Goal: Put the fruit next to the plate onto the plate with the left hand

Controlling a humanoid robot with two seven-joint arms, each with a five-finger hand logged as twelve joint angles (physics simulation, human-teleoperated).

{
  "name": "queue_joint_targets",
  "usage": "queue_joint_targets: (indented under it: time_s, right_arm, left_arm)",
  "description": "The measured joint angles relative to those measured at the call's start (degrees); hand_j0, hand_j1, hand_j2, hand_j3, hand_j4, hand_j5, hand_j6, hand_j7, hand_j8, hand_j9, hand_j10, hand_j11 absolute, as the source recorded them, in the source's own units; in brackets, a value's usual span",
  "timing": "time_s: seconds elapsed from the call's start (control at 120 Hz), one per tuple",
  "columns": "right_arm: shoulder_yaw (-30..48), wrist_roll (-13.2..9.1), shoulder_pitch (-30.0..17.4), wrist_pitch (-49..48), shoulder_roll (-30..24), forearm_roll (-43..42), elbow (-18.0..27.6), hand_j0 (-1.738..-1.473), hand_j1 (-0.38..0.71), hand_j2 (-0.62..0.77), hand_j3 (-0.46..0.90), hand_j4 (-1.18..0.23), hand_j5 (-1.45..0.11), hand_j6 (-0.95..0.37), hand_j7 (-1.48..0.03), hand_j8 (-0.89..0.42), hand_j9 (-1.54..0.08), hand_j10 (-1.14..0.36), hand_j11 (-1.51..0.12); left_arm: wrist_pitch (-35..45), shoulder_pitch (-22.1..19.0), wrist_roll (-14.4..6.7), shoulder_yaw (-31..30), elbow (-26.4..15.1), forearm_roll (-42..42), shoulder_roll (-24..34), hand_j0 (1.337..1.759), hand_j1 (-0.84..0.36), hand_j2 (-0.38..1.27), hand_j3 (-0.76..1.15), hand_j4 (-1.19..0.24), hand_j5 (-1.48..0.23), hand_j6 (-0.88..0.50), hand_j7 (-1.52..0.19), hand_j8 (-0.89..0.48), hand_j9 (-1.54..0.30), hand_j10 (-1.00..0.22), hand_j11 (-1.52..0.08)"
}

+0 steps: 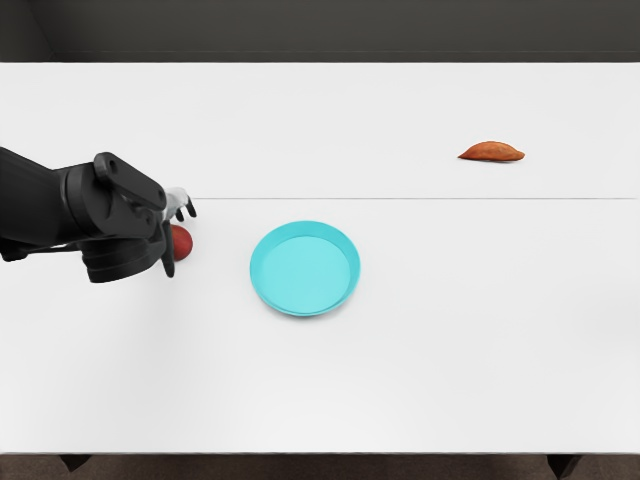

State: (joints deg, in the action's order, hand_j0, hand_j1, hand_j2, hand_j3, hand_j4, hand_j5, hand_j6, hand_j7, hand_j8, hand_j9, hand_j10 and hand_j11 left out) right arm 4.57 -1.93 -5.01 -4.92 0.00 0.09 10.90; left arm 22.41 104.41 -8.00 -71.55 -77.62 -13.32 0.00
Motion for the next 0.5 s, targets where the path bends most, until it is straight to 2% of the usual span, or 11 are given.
queue_joint_targets:
  time_s: [0.242,0.5]
  right_arm:
    - [0.00,0.00,0.00,0.00,0.00,0.00,0.00,-1.658,-0.33,0.00,0.00,-0.02,-0.02,-0.02,-0.02,-0.02,-0.02,-0.02,-0.02]
    - [0.00,0.00,0.00,0.00,0.00,0.00,0.00,-1.658,-0.33,0.00,0.00,-0.02,-0.02,-0.02,-0.02,-0.02,-0.02,-0.02,-0.02]
  left_arm:
    - [0.13,-0.09,0.04,-0.04,0.02,-0.18,0.00,1.658,-0.01,0.06,0.00,-0.30,-0.39,-0.30,-0.39,-0.30,-0.39,-0.30,-0.39]
    - [4.58,0.68,-0.11,1.45,-0.77,-0.49,0.00,1.658,-0.02,0.06,0.00,-0.31,-0.40,-0.31,-0.40,-0.31,-0.40,-0.30,-0.40]
